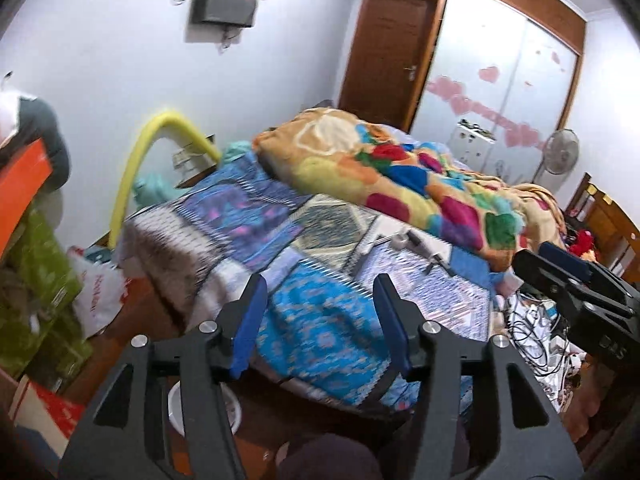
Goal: Collect trash
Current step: 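Move both open tools back over the items on the bed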
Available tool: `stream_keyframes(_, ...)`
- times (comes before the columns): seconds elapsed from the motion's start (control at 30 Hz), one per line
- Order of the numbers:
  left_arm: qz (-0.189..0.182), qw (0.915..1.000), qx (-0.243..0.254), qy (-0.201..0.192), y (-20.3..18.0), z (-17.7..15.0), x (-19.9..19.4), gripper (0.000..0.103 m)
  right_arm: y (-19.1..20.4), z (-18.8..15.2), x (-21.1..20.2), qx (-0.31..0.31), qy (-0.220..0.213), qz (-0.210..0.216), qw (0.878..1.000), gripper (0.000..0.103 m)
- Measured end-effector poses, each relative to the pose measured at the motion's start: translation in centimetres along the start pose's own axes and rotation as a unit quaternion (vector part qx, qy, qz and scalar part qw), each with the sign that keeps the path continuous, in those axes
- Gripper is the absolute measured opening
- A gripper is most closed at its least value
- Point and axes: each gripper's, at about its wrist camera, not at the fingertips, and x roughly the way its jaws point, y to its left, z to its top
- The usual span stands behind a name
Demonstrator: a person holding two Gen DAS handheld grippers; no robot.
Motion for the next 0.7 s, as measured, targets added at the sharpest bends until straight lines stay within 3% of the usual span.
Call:
stream_keyframes(0.1, -0.012, 0.9998, 0.016, 0.001, -2.4, 0.8, 1.6, 0.057, -2.5, 0.2, -0.9, 0.013, -0.034, -0.037, 0.999, 0.078)
stream_keyframes(0.37, -0.05, 0.9975, 0.046, 0.019, -7.8, 2.3, 6.8, 0.057, -8.9, 0.4, 0.1, 0.039, -0.036, -0.08, 0.995, 0.08)
stream_keyframes(0.7, -0.067, 0.9937, 0.057, 0.07, -11.6, 2.1, 15.7, 0.057, -15.6, -1.8, 5.3, 0.069, 0.035, -0.1, 0.992, 0.08)
